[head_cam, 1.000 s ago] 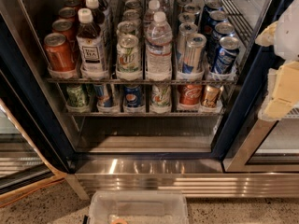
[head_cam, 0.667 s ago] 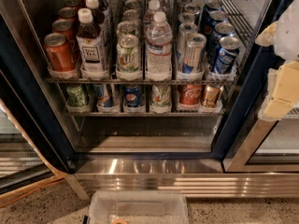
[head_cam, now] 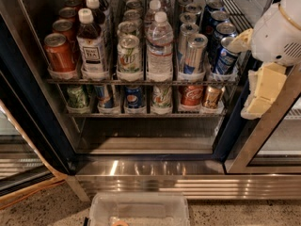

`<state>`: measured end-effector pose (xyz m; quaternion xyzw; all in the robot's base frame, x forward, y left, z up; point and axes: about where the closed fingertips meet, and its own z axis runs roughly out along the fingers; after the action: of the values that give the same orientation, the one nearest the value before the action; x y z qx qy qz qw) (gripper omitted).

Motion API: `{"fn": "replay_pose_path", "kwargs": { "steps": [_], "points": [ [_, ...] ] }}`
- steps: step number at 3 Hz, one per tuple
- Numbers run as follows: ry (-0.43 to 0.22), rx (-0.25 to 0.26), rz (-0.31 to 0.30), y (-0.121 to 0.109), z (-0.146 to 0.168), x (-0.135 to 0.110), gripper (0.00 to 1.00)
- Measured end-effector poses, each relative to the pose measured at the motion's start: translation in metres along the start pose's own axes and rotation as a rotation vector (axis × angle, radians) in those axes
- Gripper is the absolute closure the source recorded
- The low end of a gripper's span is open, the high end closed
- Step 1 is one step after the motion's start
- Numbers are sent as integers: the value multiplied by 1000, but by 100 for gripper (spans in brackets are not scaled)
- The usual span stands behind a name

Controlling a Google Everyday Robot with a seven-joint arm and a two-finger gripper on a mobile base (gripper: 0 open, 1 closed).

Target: Pick 7up can from top shelf of fridge

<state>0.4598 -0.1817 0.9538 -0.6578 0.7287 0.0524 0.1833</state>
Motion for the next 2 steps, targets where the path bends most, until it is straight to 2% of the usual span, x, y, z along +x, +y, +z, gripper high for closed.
{"fn": "replay_pose_path", "kwargs": {
  "steps": [2],
  "points": [
    [-16, -2, -15, 0, 3, -4, 0]
  ]
}}
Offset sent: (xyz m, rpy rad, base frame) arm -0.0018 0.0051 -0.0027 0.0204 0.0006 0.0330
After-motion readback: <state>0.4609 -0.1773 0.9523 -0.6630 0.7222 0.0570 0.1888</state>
